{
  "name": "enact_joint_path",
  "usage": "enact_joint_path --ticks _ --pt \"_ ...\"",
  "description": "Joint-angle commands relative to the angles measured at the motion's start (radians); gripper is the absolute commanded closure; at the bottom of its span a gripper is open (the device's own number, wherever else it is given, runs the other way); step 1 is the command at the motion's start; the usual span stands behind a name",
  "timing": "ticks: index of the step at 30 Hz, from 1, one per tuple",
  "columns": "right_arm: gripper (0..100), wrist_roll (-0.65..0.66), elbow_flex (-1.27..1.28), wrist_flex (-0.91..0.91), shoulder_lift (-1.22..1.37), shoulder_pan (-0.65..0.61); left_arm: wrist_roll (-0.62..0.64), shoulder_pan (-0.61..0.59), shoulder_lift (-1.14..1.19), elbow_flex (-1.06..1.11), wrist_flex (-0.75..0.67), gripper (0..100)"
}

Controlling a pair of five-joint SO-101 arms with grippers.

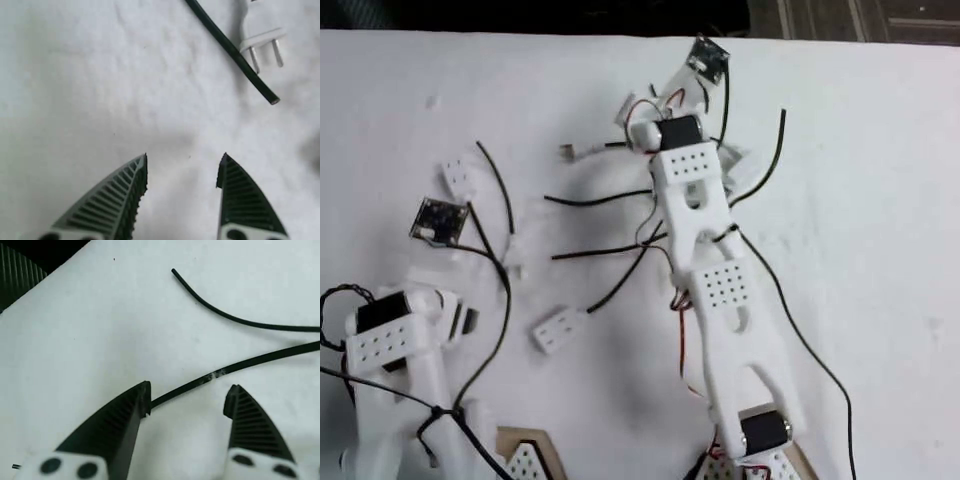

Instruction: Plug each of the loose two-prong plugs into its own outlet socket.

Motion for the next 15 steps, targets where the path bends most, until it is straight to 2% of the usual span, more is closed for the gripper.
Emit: enact_joint_path --ticks 1,9,15 --pt "76.2 0.012 -0.032 -0.019 -0.008 0.016 0.005 -0.007 -0.027 -0.003 -0.015 77" --pt "76.2 0.015 -0.032 -0.018 0.05 0.048 0.005 -0.007 -0.027 -0.003 -0.015 77" --pt "76.2 0.126 -0.032 -0.051 0.068 0.085 0.005 -0.008 -0.027 -0.002 -0.015 77"
